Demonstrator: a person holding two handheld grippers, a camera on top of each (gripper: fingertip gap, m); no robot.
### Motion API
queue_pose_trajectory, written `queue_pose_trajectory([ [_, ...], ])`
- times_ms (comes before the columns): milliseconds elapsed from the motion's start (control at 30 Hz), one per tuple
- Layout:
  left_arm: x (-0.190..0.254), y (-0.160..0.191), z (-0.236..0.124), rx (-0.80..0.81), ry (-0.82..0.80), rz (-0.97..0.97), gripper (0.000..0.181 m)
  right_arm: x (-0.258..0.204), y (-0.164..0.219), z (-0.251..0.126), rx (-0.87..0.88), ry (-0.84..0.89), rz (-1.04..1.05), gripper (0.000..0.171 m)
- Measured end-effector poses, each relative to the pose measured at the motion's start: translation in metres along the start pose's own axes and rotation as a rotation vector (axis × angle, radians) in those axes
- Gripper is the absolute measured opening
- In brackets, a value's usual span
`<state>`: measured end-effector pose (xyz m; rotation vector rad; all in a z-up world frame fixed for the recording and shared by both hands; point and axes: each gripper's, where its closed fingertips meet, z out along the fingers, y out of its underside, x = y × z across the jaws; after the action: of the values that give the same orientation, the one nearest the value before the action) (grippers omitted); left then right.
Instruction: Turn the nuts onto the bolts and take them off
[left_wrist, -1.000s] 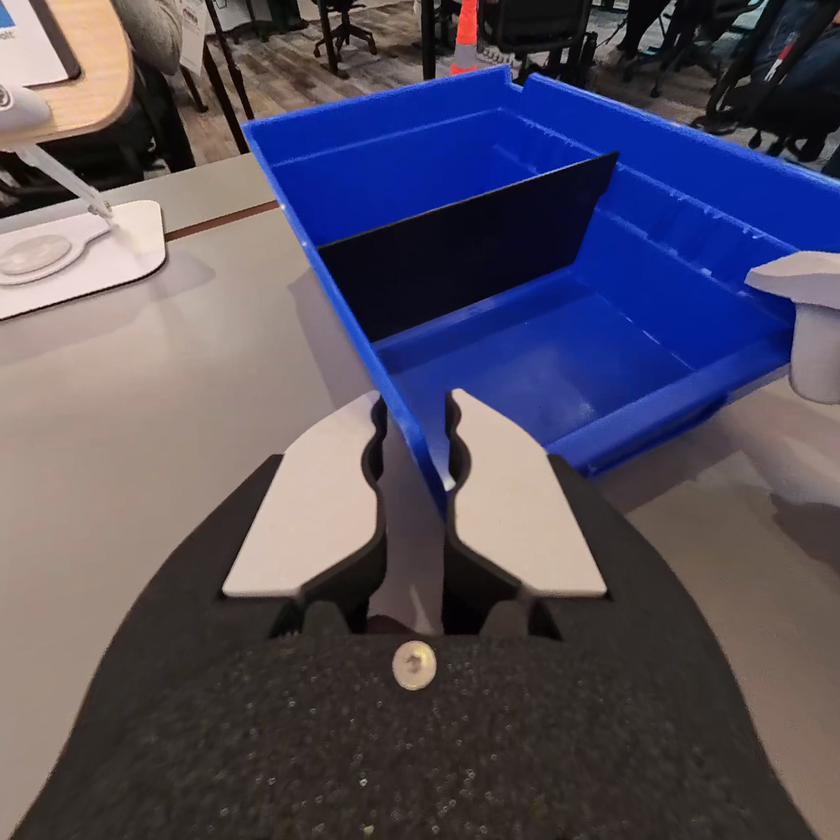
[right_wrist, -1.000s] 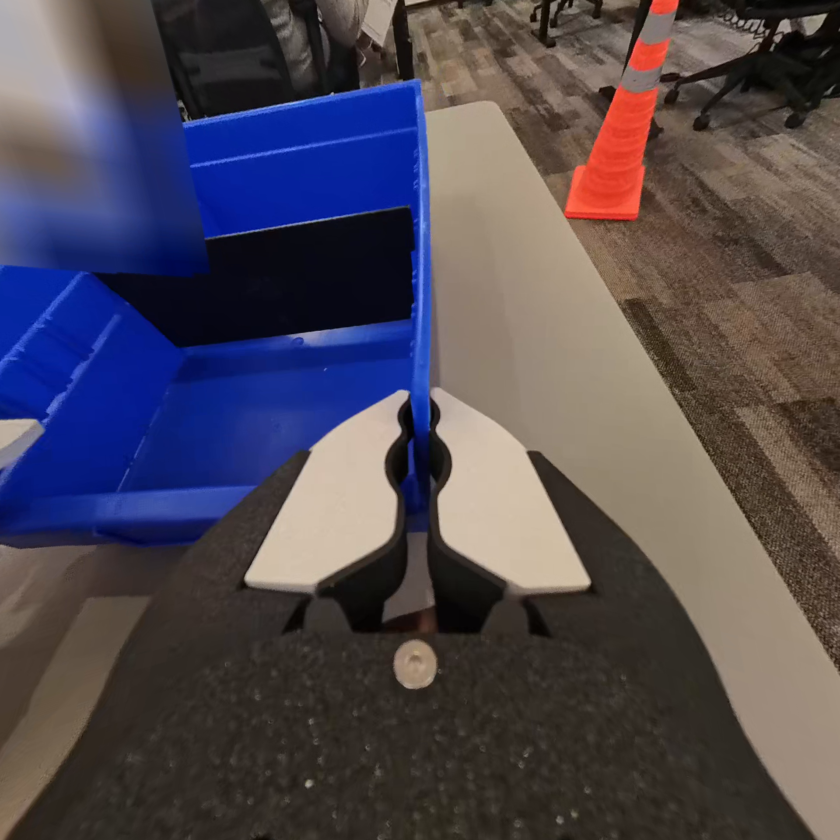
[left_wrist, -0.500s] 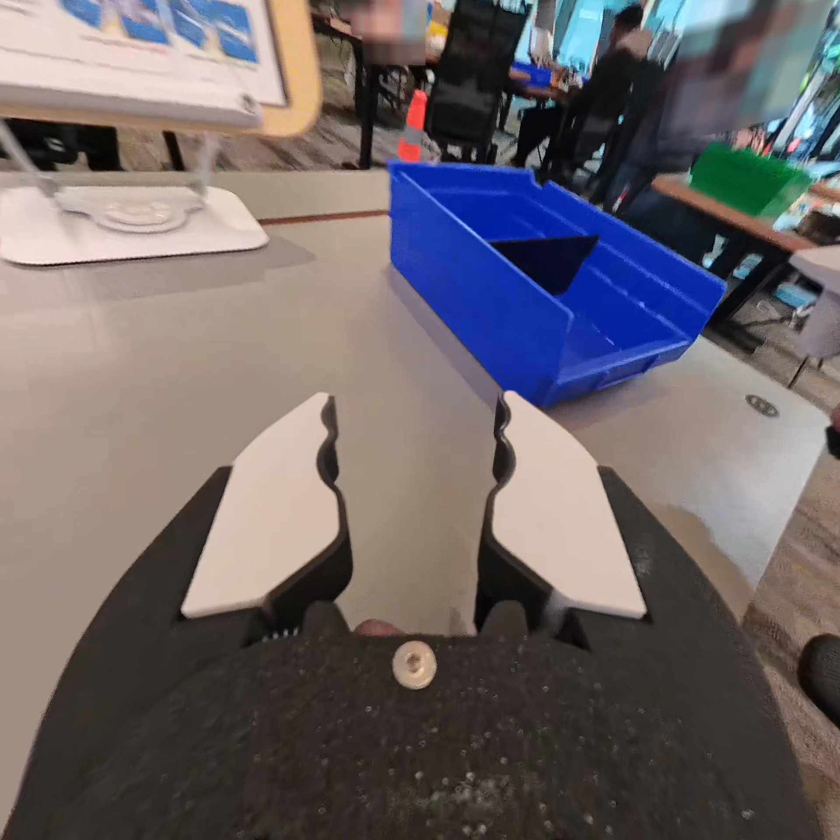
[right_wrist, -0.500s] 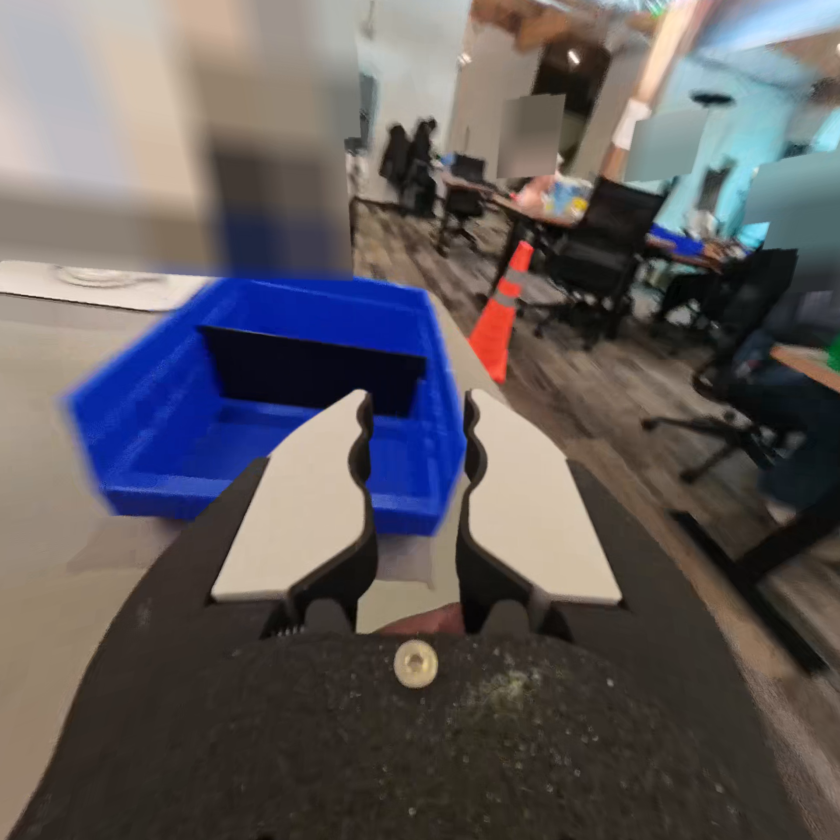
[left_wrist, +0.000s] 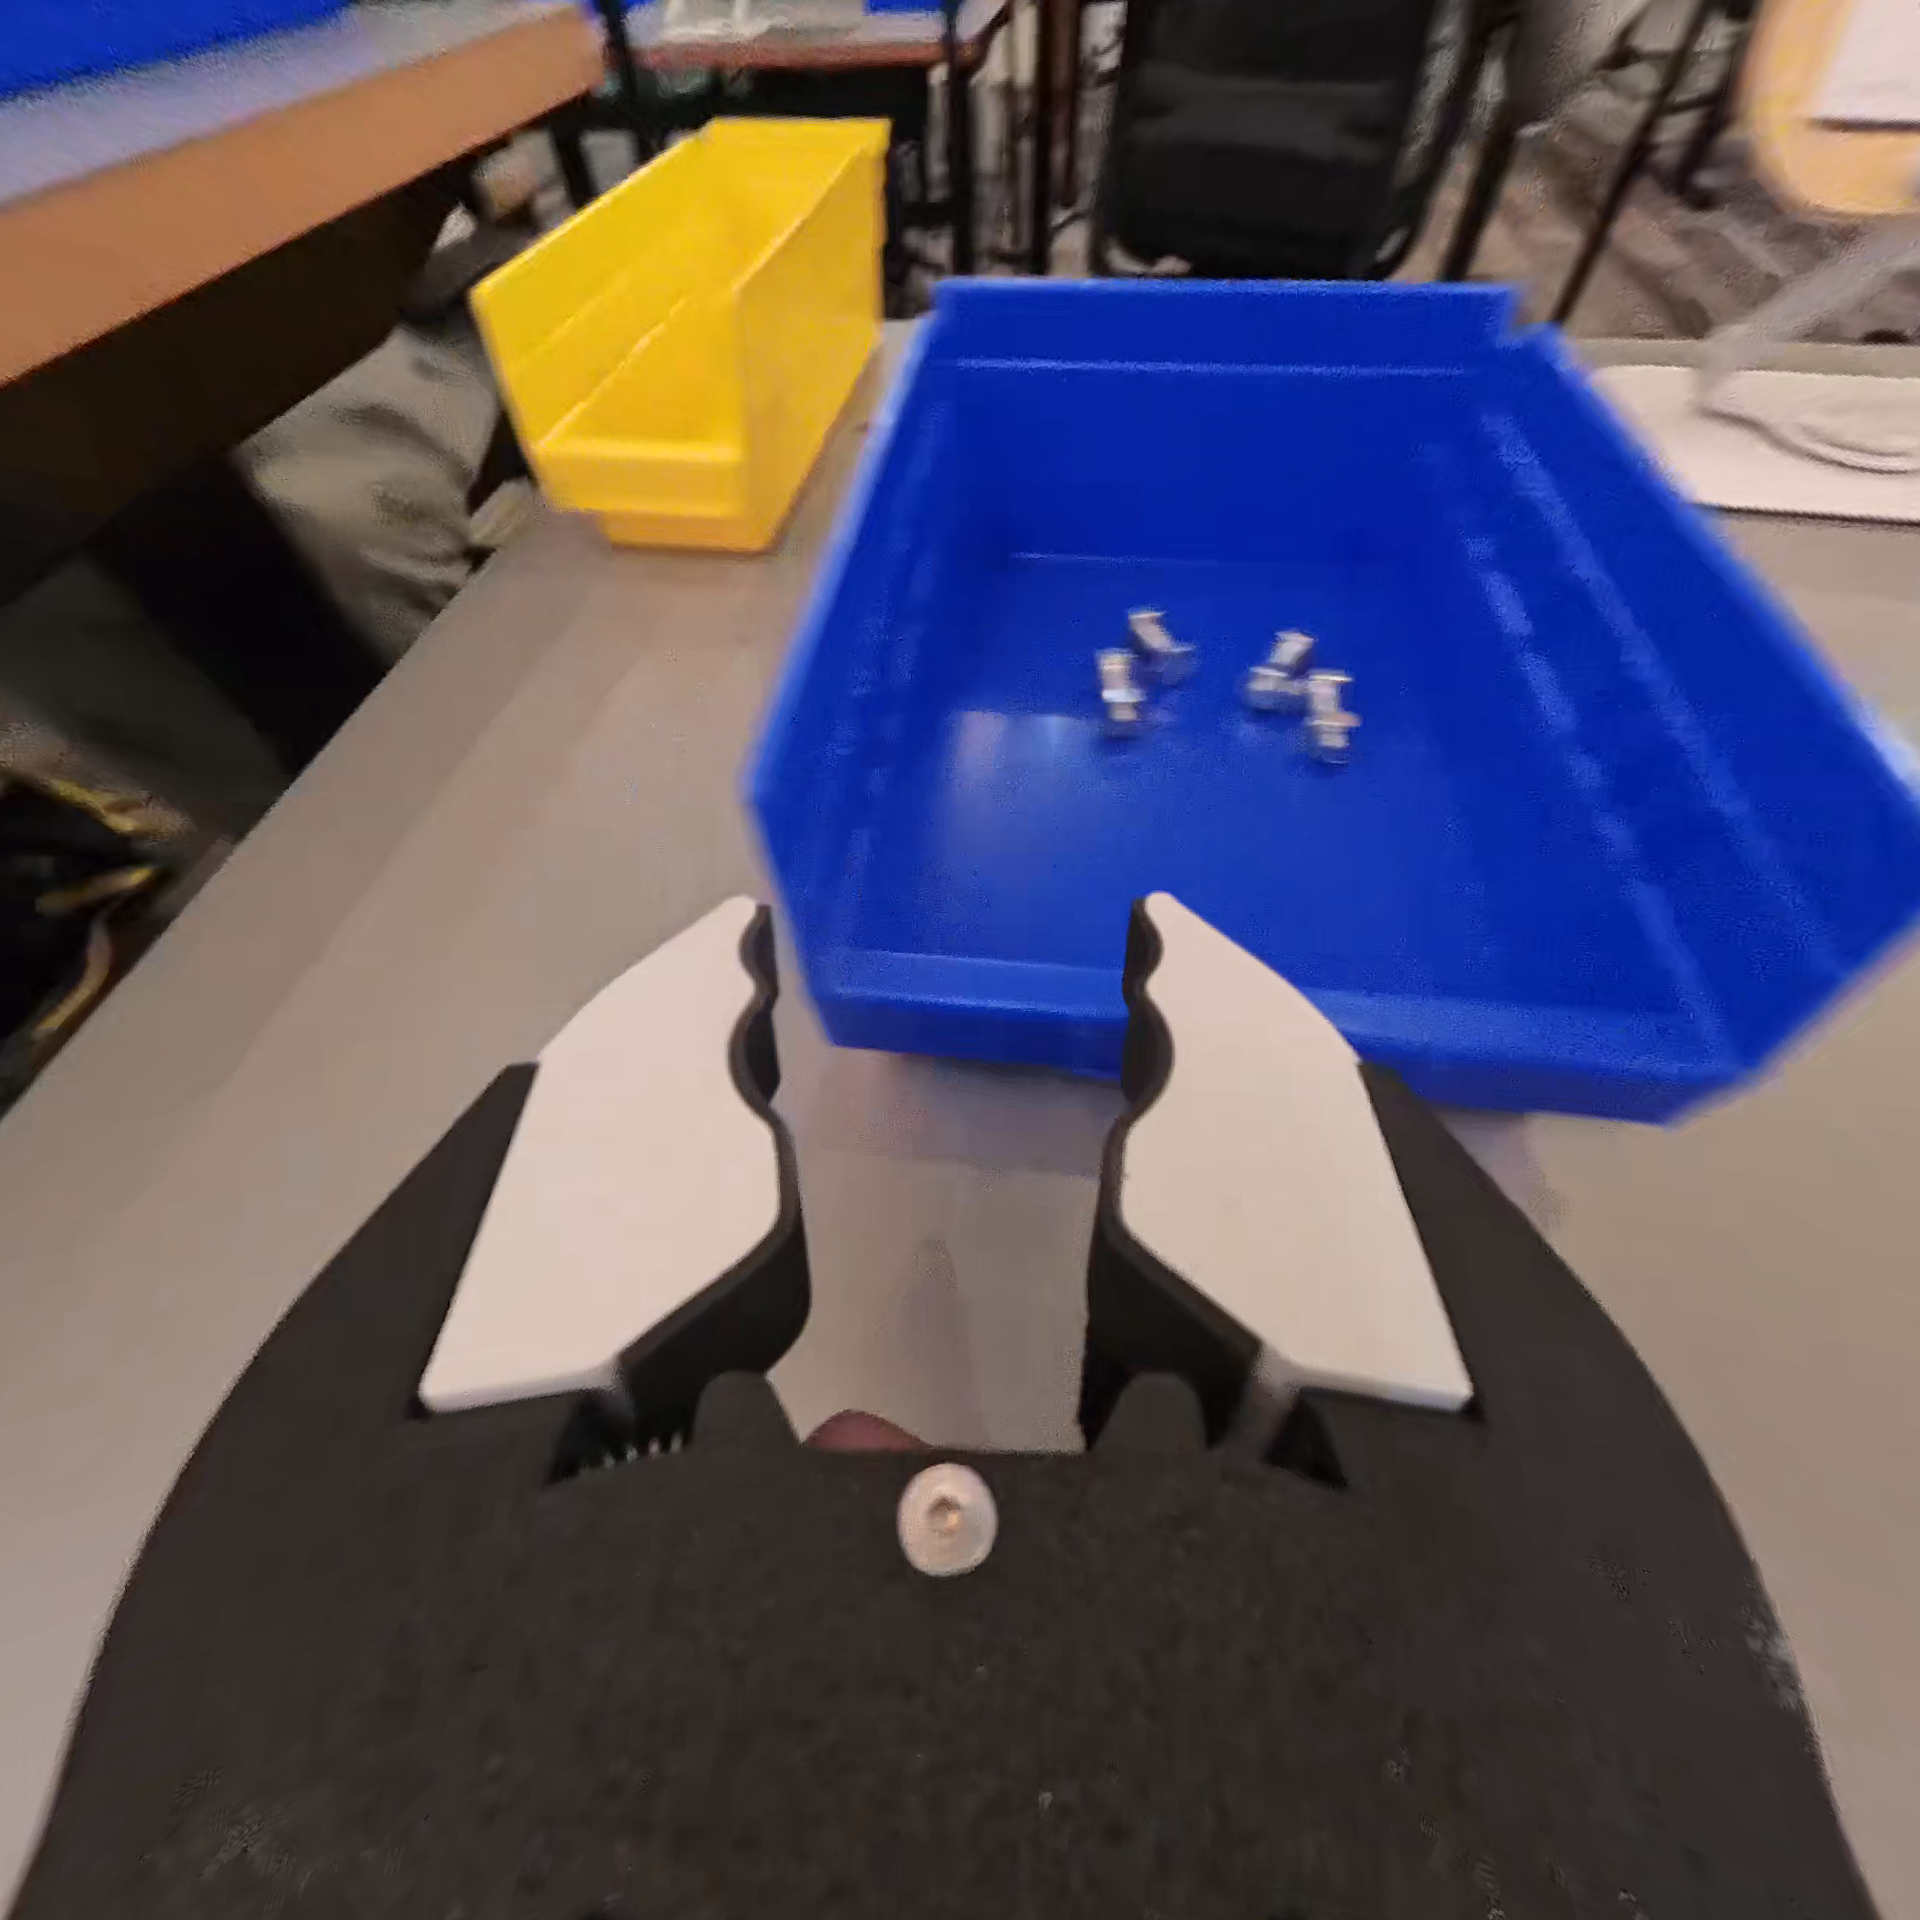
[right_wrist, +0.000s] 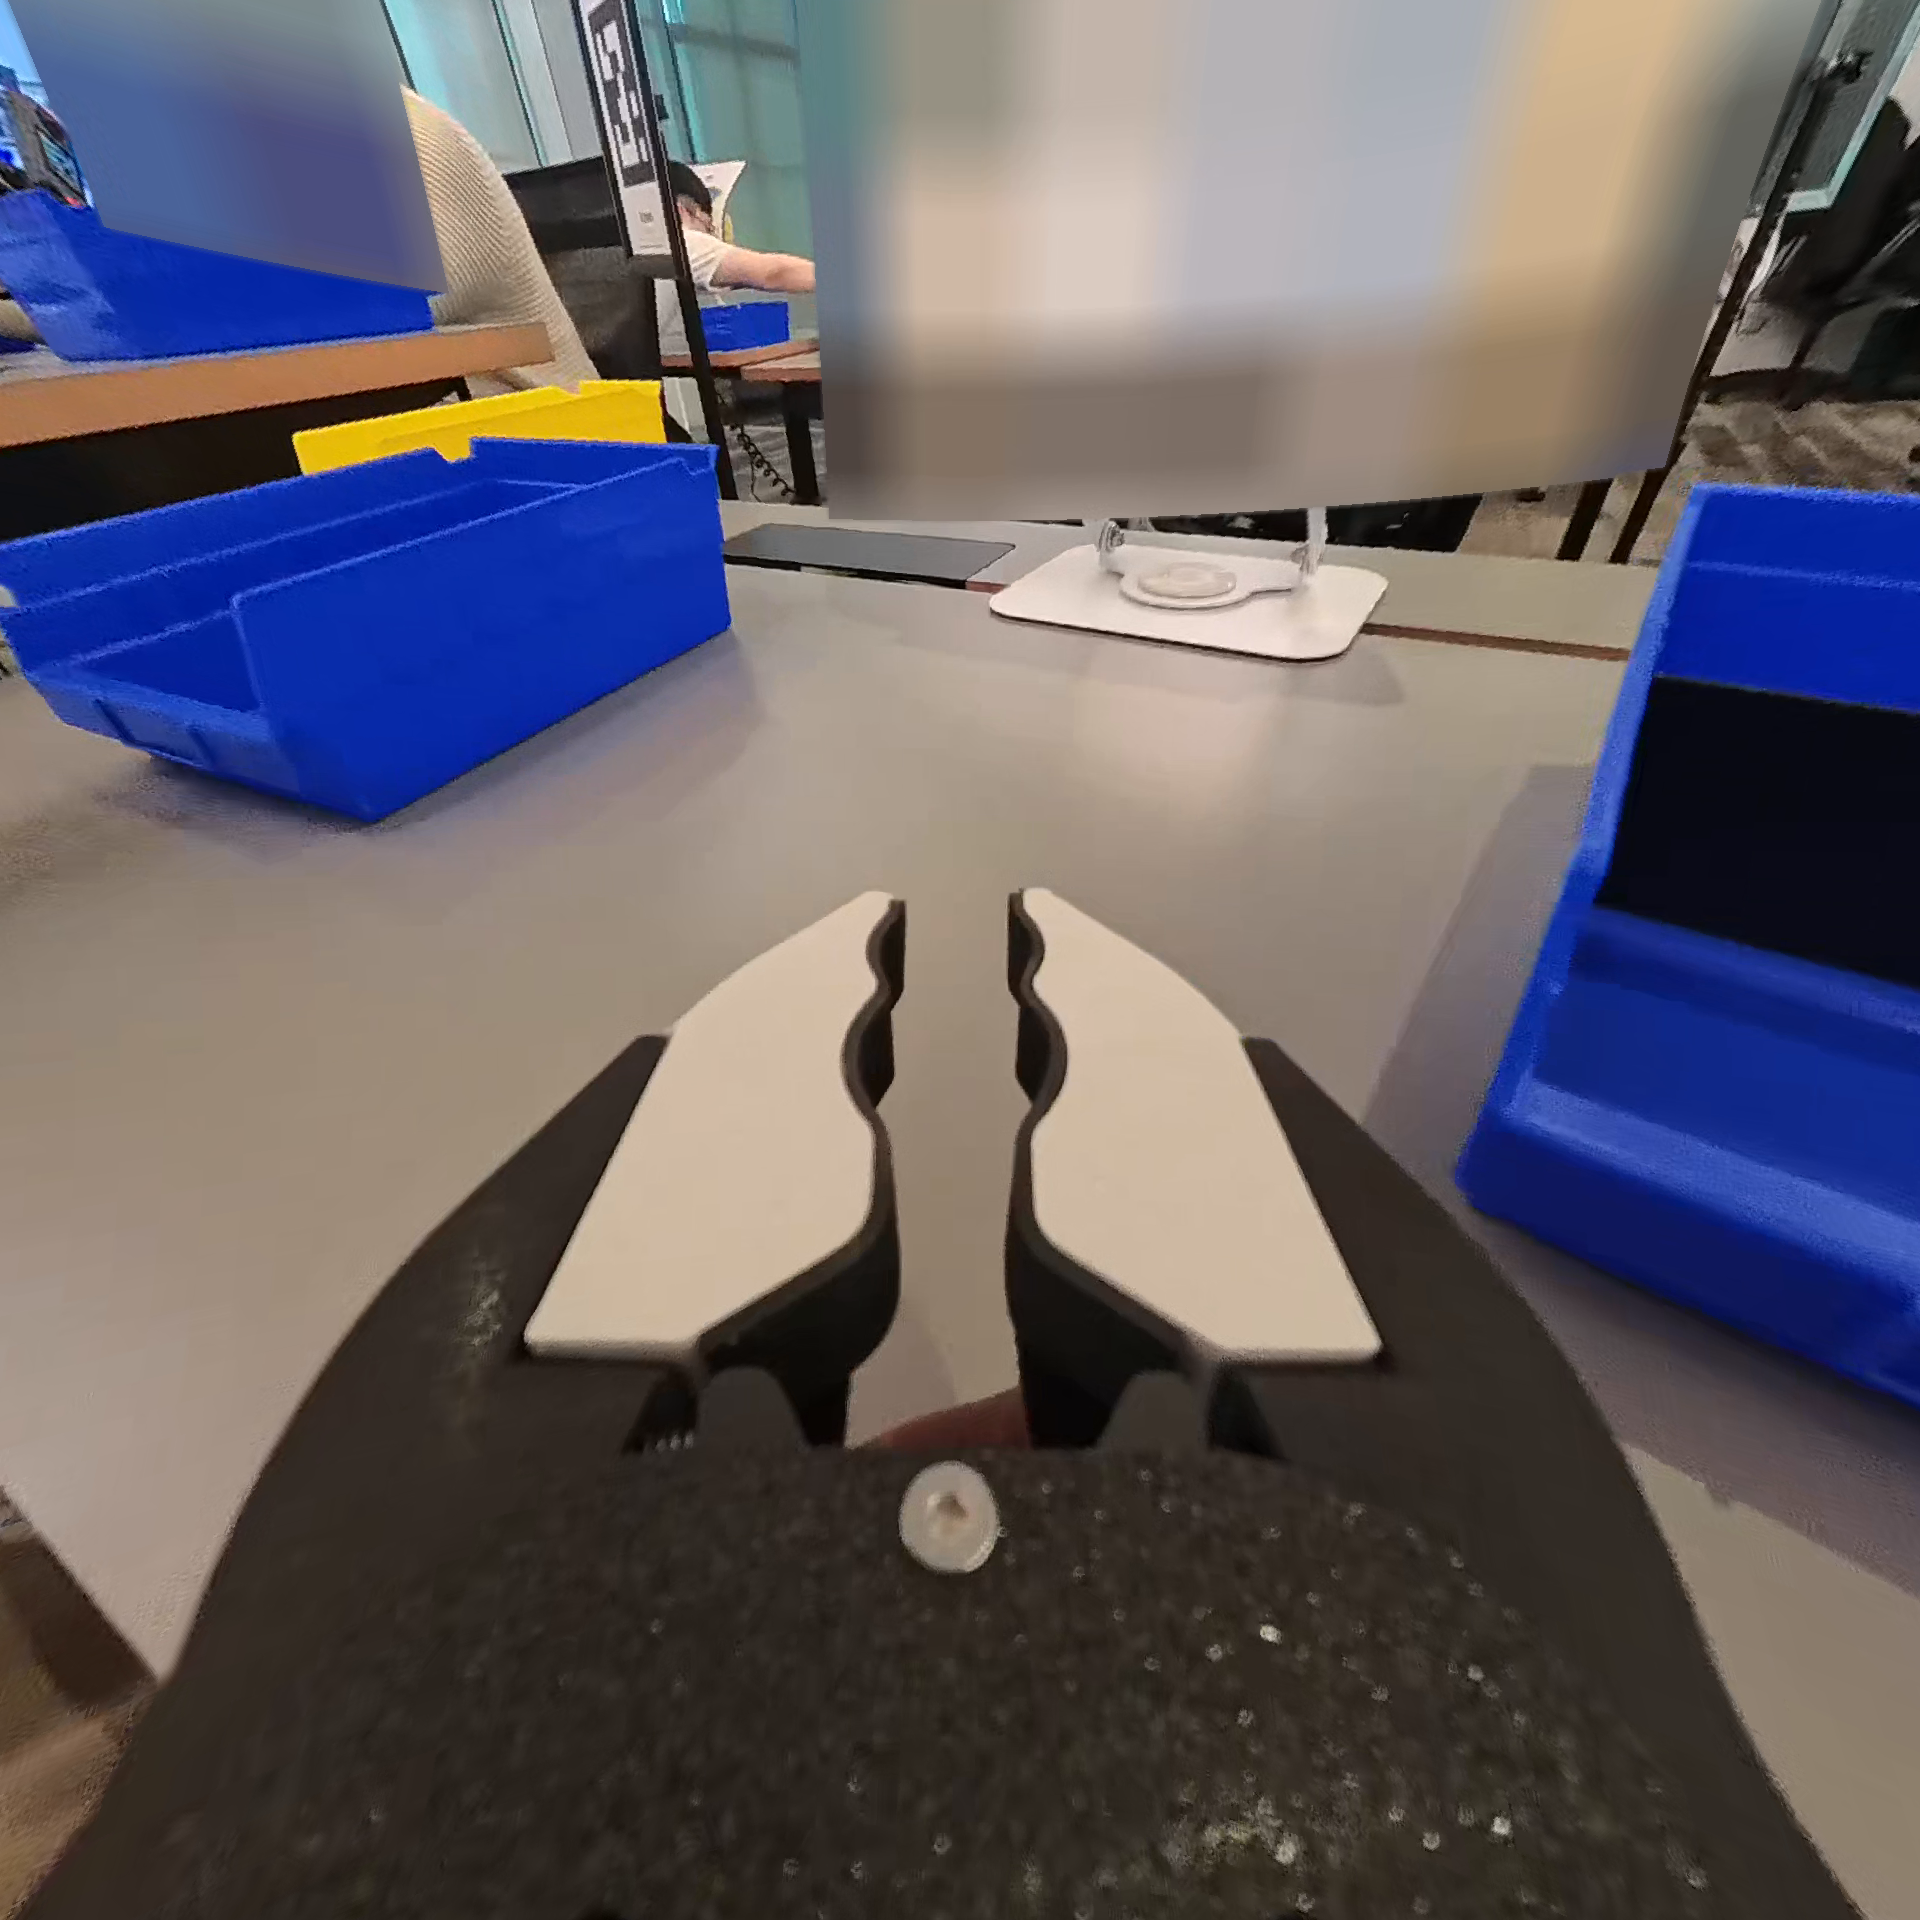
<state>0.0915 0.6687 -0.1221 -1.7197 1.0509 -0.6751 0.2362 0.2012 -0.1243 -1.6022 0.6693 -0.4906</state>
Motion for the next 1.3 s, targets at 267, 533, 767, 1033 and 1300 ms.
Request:
queue_pose_trajectory([
  [267, -0.037, 0.014, 0.059, -0.120, 0.028, -0.004, 0.052, 0.045, -0.008, 0.007, -0.087, 0.322, -0.197, 0.019],
  [533, -0.026, 0.011, 0.060, -0.100, 0.179, -0.039, 0.002, 0.117, 0.005, 0.000, -0.206, 0.577, -0.131, 0.045],
  [767, -0.025, 0.012, 0.060, -0.103, 0.190, -0.021, 0.002, 0.133, 0.026, 0.019, -0.309, 0.587, -0.111, 0.005],
  [1033, -0.024, 0.012, 0.060, -0.112, 0.192, -0.004, 0.002, 0.127, 0.032, -0.018, -0.286, 0.567, -0.011, 0.003],
  [1300, -0.026, 0.011, 0.062, -0.105, 0.201, -0.002, 0.003, 0.129, 0.035, -0.038, -0.289, 0.505, -0.012, 0.003],
])
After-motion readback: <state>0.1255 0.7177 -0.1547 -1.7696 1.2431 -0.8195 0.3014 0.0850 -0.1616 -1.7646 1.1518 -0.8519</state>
